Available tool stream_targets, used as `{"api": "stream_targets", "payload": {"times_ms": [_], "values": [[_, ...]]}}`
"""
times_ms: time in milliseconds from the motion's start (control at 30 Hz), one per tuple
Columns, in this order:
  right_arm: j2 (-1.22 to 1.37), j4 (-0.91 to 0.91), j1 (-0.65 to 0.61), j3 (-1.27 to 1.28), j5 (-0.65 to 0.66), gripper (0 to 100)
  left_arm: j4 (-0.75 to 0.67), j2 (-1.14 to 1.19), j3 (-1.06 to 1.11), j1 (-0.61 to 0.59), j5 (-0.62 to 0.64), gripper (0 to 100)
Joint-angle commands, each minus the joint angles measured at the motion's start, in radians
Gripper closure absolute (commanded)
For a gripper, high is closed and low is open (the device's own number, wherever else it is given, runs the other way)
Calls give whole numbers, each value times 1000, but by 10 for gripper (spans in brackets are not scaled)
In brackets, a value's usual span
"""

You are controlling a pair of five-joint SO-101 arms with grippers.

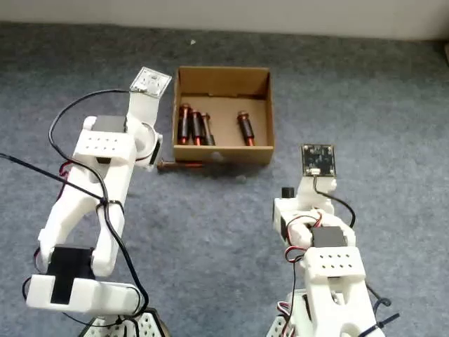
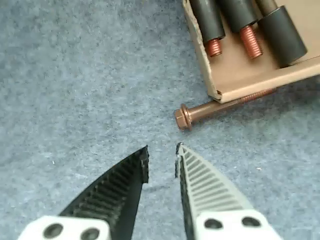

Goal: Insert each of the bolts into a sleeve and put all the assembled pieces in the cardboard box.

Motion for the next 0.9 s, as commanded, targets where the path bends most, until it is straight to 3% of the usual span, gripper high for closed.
{"api": "stream_targets", "payload": {"times_ms": [0,200,400,567,867], "values": [[-21,-21,7,-7,2,990,34,-59,-38,71,167,862],[-21,-21,7,-5,2,990,29,-15,1,116,365,781],[-21,-21,7,-5,2,990,3,193,-61,97,361,779],[-21,-21,7,-4,2,989,6,348,-186,62,233,780],[-21,-21,7,-8,28,989,6,280,-213,61,-25,780]]}}
